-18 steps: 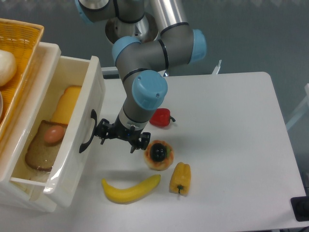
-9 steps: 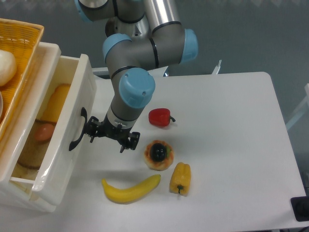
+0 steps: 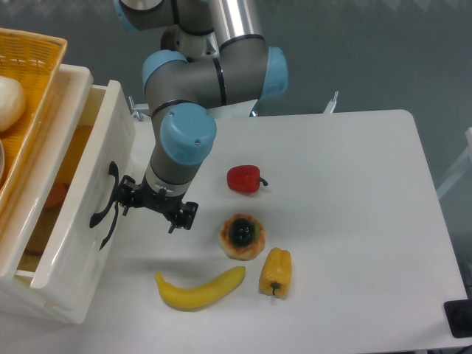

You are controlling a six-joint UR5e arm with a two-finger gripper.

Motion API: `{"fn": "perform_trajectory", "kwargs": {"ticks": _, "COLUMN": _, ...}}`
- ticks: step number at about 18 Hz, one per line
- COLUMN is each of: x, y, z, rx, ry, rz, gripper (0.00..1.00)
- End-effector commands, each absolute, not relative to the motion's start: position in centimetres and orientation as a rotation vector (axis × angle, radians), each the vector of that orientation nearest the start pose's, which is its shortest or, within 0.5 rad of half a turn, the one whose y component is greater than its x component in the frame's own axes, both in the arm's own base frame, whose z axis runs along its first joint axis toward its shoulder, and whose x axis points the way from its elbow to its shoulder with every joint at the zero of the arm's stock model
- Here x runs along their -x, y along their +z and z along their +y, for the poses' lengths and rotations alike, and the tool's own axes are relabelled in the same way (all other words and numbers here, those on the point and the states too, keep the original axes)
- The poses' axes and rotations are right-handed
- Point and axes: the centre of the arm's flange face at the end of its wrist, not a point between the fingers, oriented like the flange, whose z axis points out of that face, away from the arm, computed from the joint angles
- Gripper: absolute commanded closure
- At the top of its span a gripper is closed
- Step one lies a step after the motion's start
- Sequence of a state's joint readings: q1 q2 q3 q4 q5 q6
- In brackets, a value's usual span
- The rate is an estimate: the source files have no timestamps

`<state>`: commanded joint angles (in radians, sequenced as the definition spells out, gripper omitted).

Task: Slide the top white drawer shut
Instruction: 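Push the drawer front with the gripper, sliding the drawer into the cabinet, then hold the gripper against the closed drawer front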

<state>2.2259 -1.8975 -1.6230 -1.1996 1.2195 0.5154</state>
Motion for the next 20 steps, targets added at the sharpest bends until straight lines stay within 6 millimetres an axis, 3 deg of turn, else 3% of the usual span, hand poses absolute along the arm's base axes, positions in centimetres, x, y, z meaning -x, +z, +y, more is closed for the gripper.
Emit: {"fn": "perform_trajectory", "kwargs": {"ticks": 20, "x": 21.8, "y": 33.2, "z": 58.7, "rx": 2.91, "ry": -0.426, "rz": -0.156, "gripper": 0.0}}
